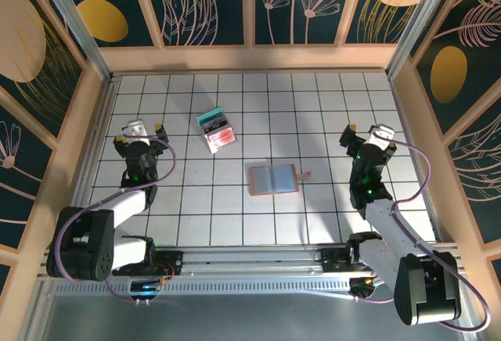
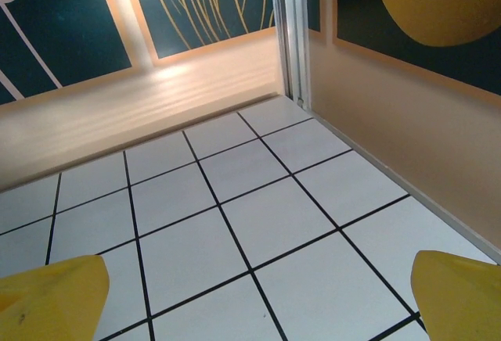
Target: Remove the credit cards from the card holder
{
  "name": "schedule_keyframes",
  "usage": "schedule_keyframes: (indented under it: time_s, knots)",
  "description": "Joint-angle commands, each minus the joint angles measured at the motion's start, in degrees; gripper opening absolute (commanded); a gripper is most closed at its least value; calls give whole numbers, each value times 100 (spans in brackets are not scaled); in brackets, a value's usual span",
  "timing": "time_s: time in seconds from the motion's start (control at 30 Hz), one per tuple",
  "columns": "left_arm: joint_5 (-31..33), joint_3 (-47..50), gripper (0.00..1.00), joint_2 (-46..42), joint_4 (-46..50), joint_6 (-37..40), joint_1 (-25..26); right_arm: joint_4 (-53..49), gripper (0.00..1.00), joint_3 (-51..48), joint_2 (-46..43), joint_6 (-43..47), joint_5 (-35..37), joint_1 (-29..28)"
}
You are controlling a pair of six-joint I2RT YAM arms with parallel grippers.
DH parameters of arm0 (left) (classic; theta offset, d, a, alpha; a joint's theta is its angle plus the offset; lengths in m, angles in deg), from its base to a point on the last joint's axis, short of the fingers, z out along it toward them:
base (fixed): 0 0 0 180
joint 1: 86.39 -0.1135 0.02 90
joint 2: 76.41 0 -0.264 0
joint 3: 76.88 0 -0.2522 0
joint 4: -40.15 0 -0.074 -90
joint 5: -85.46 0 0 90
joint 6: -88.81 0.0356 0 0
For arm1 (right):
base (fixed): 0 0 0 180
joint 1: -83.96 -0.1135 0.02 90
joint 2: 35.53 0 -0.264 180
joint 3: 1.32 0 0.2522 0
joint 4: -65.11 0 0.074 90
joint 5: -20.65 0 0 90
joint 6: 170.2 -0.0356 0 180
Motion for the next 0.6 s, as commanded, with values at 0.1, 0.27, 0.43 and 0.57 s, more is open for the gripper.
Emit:
schedule_keyframes:
  time_s: [0.1, 0.27, 0.43, 0.57]
  knots:
    - [-846, 51, 99, 251, -870, 460, -47, 608, 99, -207, -19, -53, -62, 86]
    - [-1353, 187, 99, 166, -1178, 663, -42, 797, 99, -391, -132, -53, -81, 115]
    - [-1790, 173, 99, 173, -1207, 810, -45, 856, 99, -496, -215, -65, -160, 163]
    - [-1662, 126, 99, 230, -1129, 917, -43, 816, 99, -513, -222, -78, -171, 190]
